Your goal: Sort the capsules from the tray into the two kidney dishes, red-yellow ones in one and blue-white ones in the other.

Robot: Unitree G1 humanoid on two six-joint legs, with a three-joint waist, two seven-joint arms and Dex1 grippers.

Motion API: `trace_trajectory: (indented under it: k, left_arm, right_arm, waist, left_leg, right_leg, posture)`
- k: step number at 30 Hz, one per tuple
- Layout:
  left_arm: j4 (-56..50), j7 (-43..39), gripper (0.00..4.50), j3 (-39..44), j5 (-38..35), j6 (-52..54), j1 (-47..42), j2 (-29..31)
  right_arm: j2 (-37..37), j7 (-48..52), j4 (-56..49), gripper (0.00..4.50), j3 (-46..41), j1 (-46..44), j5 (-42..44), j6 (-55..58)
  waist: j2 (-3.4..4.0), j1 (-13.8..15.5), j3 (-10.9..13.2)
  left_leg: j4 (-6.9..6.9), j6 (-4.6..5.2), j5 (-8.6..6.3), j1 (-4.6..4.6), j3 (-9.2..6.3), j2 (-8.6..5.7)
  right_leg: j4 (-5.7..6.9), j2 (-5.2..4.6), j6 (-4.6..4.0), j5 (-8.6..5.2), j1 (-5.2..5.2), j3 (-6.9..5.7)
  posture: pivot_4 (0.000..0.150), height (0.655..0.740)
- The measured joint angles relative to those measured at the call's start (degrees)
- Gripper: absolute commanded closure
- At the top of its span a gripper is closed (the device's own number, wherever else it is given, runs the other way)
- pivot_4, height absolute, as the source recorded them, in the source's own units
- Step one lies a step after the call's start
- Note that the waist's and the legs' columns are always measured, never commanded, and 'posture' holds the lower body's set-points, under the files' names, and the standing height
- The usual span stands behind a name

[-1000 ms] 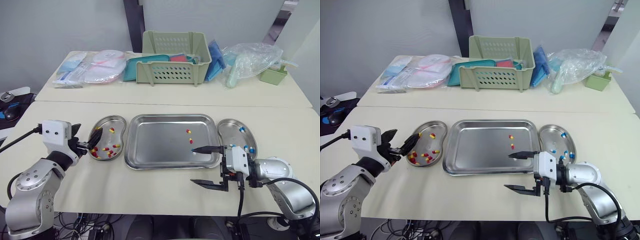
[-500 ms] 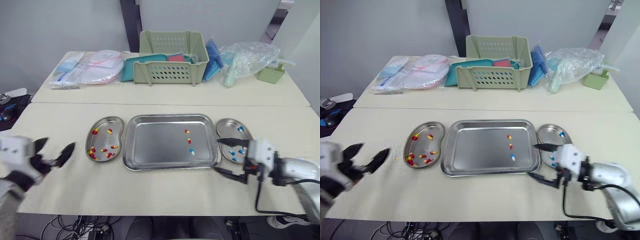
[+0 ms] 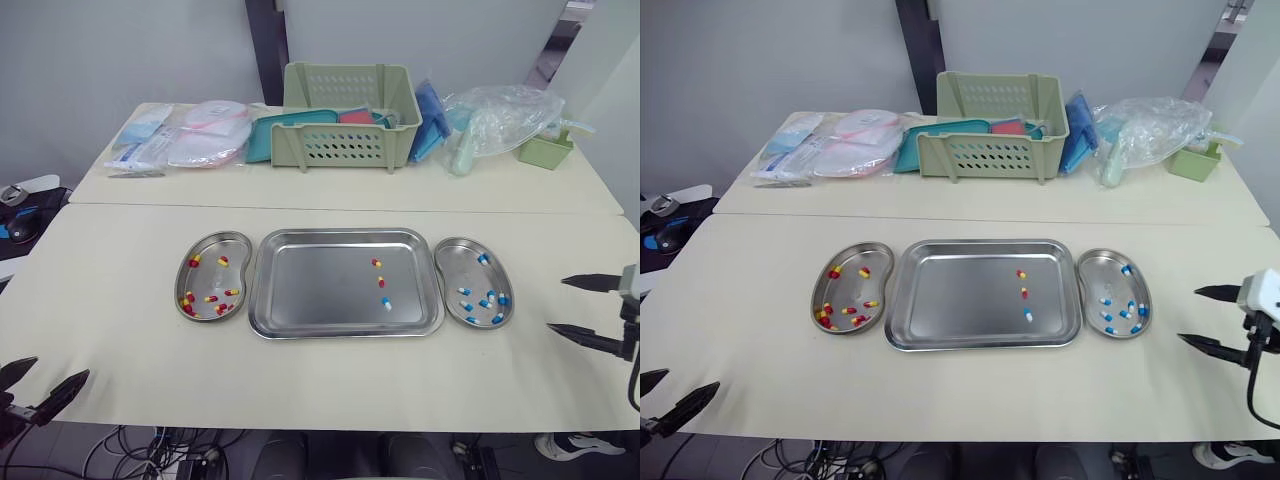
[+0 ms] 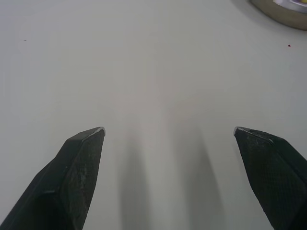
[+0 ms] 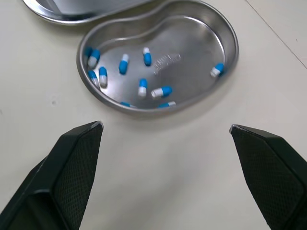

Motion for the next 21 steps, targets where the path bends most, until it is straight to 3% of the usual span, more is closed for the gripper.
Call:
trace_trajectory:
  k: [15,21]
  left_arm:
    - [-1.1,0.4,0.04,-0.4,0.0,0.0,1.9,-1.8]
    - [-5.4,-3.3,0.04,-1.6,-0.2,-2.2,5.9,-3.0]
  right_arm:
    - [0.1,0.7,1.6,0.0,1.1,-0.9,-0.9,-1.4]
    - [0.1,1.2,2.1,0.0,1.5,-1.5,-1.0,-1.4]
  waist:
    - [0.04,-0.1,0.0]
    - [0.05,-0.1,0.0]
  left_leg:
    - [0.0,0.0,0.0,-0.01,0.01,0.0]
    - [0.0,-0.01,0.0,-0.01,0.03,0.0]
  right_leg:
    - [0.01,0.0,0.0,0.0,-0.01,0.02]
    - [0.01,0.0,0.0,0.0,-0.01,0.03]
  posture:
    - [0.15,0.74]
    - [0.15,0.74]
